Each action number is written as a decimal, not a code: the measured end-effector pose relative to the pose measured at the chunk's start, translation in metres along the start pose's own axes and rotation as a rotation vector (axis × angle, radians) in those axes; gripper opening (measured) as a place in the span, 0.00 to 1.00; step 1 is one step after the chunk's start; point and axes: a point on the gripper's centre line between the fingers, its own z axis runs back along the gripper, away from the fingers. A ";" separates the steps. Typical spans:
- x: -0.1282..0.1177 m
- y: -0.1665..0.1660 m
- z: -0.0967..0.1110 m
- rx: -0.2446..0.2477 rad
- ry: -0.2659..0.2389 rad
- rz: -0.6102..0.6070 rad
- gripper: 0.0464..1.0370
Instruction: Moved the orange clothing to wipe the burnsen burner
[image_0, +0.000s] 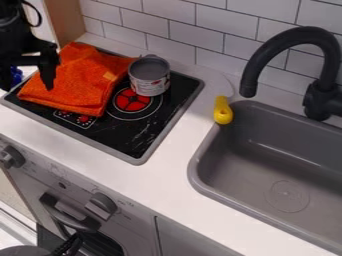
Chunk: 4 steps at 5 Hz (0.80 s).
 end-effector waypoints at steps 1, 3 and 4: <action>-0.014 -0.011 0.005 -0.016 -0.038 -0.144 0.96; -0.034 -0.051 0.030 -0.059 -0.047 -0.222 0.96; -0.042 -0.070 0.036 -0.065 -0.009 -0.203 0.96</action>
